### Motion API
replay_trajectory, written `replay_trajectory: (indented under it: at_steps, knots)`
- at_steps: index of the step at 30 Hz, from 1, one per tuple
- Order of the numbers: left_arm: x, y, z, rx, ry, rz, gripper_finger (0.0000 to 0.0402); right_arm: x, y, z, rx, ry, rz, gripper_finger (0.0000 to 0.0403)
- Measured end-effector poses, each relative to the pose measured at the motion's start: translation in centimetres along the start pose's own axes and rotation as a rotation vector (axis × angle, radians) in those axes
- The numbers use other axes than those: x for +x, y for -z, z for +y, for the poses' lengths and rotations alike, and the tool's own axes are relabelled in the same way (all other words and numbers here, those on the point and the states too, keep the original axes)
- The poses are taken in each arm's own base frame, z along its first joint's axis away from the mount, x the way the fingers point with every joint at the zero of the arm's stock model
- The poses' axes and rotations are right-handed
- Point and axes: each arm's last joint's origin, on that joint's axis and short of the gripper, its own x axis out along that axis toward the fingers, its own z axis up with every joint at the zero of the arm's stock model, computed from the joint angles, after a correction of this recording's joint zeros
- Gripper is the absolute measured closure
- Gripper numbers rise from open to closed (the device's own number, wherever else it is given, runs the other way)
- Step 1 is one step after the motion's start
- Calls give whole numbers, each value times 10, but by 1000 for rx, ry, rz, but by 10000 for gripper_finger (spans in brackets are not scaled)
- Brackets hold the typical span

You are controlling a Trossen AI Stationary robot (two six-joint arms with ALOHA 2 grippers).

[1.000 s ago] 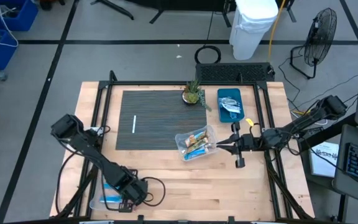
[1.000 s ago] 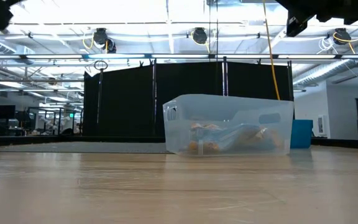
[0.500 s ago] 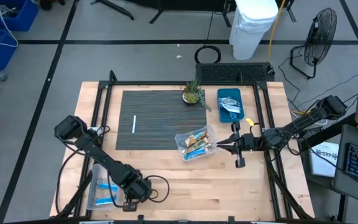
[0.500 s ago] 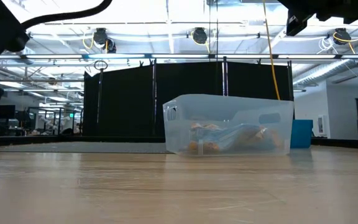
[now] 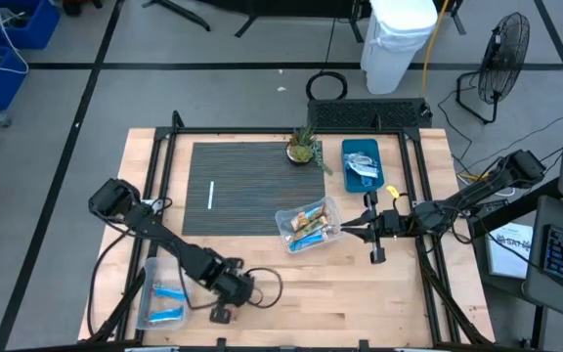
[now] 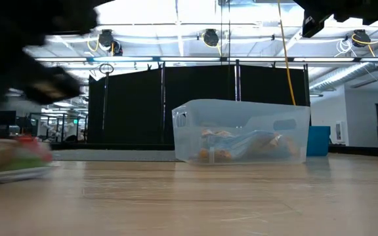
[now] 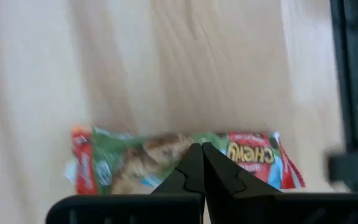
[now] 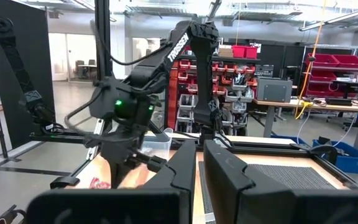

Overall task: Pick and place Granola Bars by type
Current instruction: Put the red granola bar into the bottom transparent bin

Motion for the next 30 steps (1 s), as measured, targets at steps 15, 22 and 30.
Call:
replay_trajectory:
  at_steps: [15,22,30]
  knots:
    - [-22,-21,40,1,15,-76,399,1,4,1,9,-3,24,380]
    - [-30,1,15,-80,-63,3,400,3,7,2,-3,-5,40,380]
    - [-5,2,7,-95,-58,-2,401,3,6,2,9,-4,33,379]
